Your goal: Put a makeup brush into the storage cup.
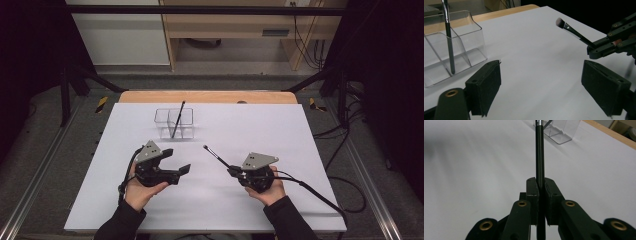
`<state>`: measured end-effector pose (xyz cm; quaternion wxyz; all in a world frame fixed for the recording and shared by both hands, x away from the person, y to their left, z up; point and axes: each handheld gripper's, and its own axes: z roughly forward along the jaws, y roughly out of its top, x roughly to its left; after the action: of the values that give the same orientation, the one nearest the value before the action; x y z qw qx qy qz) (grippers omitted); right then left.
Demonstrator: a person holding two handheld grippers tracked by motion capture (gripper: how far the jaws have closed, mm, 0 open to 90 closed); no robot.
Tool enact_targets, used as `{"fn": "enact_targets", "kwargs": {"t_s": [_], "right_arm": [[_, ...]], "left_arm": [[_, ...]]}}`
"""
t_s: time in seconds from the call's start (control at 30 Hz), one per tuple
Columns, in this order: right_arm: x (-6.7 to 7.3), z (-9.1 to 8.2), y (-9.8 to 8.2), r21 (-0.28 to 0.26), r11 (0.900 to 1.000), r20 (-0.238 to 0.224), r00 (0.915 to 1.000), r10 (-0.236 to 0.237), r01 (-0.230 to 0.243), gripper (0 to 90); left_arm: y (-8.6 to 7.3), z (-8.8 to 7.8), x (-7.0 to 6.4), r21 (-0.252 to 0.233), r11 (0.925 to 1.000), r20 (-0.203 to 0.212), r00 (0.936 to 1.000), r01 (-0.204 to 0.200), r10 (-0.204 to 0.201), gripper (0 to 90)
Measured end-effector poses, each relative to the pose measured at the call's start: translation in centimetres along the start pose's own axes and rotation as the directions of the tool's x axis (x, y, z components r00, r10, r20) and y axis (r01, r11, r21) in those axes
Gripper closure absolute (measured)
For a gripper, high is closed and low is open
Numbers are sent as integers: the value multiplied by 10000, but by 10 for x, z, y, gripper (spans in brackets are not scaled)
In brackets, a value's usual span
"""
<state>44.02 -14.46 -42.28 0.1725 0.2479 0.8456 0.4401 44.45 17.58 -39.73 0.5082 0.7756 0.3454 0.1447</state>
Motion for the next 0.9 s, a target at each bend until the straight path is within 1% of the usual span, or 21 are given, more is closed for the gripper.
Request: {"fn": "enact_targets", "kwargs": {"t_s": [0.27,0.4,0.5,0.6,0.67,0.77,0.9], "right_arm": [[0,4,-3,-84,9998,-107,9998,157,-158,837],[0,4,-2,-233,9993,-201,9994,285,-290,836],[1,4,-2,-307,9991,-303,9991,289,-298,836],[1,4,-2,-405,9986,-358,9988,338,-353,836],[1,3,-1,-488,9980,-387,9985,374,-393,837],[2,3,-1,-589,9975,-392,9985,377,-400,836],[2,3,-1,-698,9967,-430,9983,394,-423,836]], "left_arm": [[-3,5,-2,-284,9995,173,9997,156,-151,145],[-5,7,-3,-428,9985,391,9987,329,-313,144],[-4,9,-5,-542,9975,514,9978,449,-421,144],[-4,11,-7,-559,9975,582,9975,421,-388,144],[-3,12,-9,-713,9965,575,9975,445,-404,146],[-2,13,-11,-816,9955,622,9972,474,-423,148],[0,15,-13,-922,9945,820,9957,506,-431,151]]}}
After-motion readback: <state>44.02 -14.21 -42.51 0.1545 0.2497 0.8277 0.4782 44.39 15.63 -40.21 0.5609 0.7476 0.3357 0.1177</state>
